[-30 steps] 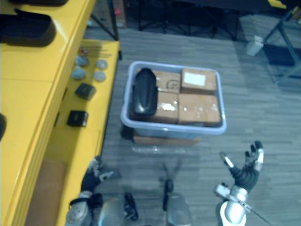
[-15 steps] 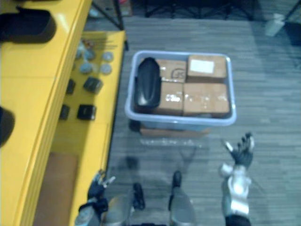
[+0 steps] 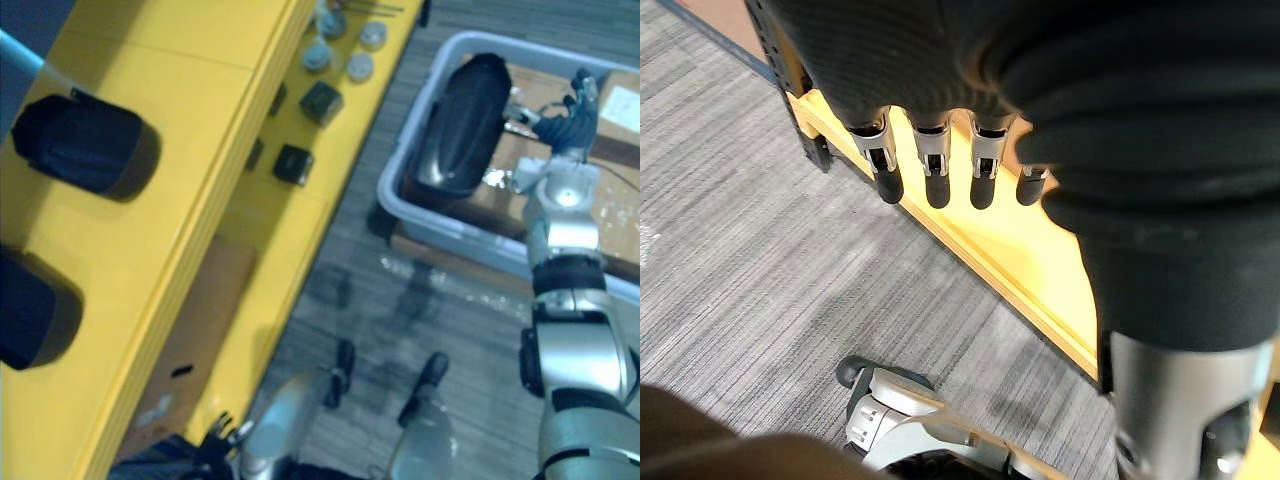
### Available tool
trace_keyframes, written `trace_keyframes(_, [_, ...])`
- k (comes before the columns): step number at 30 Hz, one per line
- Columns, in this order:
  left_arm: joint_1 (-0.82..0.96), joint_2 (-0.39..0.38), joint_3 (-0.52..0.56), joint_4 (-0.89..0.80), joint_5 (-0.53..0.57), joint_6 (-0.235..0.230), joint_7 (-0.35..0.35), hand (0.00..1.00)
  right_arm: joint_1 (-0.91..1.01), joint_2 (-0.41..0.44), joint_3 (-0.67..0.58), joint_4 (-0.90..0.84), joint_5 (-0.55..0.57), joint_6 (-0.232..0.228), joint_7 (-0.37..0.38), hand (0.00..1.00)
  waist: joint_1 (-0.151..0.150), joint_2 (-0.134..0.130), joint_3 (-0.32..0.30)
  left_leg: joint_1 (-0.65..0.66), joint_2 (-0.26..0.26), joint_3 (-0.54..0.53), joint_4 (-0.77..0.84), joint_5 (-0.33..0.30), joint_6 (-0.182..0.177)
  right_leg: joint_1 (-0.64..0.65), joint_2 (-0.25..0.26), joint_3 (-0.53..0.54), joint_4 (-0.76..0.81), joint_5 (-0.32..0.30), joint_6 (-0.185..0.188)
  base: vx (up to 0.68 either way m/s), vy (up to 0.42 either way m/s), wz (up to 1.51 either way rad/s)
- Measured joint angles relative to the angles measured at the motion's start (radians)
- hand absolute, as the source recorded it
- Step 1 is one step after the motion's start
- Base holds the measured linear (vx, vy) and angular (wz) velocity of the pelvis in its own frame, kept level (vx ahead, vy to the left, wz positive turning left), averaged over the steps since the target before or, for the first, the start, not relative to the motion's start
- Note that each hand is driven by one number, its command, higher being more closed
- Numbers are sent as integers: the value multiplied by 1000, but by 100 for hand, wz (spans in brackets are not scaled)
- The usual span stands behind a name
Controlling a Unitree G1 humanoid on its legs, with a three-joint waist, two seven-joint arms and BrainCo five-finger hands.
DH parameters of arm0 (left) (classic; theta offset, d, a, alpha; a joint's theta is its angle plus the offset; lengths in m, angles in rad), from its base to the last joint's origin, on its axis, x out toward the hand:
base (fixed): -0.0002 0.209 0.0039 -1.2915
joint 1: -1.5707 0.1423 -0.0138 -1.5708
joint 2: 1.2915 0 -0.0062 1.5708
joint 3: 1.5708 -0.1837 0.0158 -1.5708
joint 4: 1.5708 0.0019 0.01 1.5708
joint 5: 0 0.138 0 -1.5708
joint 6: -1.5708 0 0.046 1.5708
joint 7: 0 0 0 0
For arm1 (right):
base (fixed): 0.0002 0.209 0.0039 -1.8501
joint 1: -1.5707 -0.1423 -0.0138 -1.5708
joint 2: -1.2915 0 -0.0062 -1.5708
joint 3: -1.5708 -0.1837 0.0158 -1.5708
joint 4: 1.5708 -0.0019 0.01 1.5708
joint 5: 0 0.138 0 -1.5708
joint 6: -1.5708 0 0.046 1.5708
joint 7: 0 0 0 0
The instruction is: Walk over and take plastic housings, then place them on the shelf
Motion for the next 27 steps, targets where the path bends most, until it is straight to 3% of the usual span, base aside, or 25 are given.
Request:
trace_keyframes(5, [-1, 1, -40, 2, -68, 1, -10, 0, -51, -14, 33, 84, -31, 150, -66, 0, 23, 9, -6, -50, -12, -4, 19, 4, 3, -53, -20, -3, 36, -9, -7, -46, 46, 6])
trace_keyframes(7, [-2, 0, -63, 7, -81, 1, -9, 0, -62, -17, 45, 103, -35, 190, -107, 0, 27, 18, -12, -63, -14, -6, 28, 4, 3, -65, -24, -5, 51, -14, -11, -28, 15, 6])
trace_keyframes(10, [-14, -7, -98, 18, -108, 0, -9, 0, -66, -44, 50, 118, -50, 215, -193, 0, 43, 53, -37, -88, -16, -10, 39, 4, 3, -83, -30, -11, 63, -16, -11, -31, 15, 6])
trace_keyframes(15, [-28, -29, -138, 43, -148, -2, -5, 0, -77, -88, 58, 118, -79, 254, -253, 0, 59, 102, -73, -109, -18, -14, 45, 4, 3, -105, -40, -19, 82, -26, -10, -27, 14, 4])
trace_keyframes(18, [-38, -29, -155, 49, -153, -1, 0, 0, -84, -119, 65, 118, -94, 276, -255, 0, 69, 121, -87, -133, -18, -16, 45, 4, 1, -131, -41, -21, 83, -29, -10, -7, 0, 2])
trace_keyframes(22, [-49, -27, -191, 50, -186, -2, 2, 0, -84, -134, 80, 152, -95, 344, -251, 0, 78, 141, -102, -145, -16, -23, 42, 9, -1, -142, -40, -27, 86, -31, -12, 22, -3, 3])
trace_keyframes(27, [-61, -29, -223, 49, -193, -2, 1, 0, -84, -184, 139, 156, -97, 379, -202, 0, 101, 163, -119, -152, -18, -34, 42, 7, -4, -151, -40, -31, 90, -41, -13, 12, 1, 3])
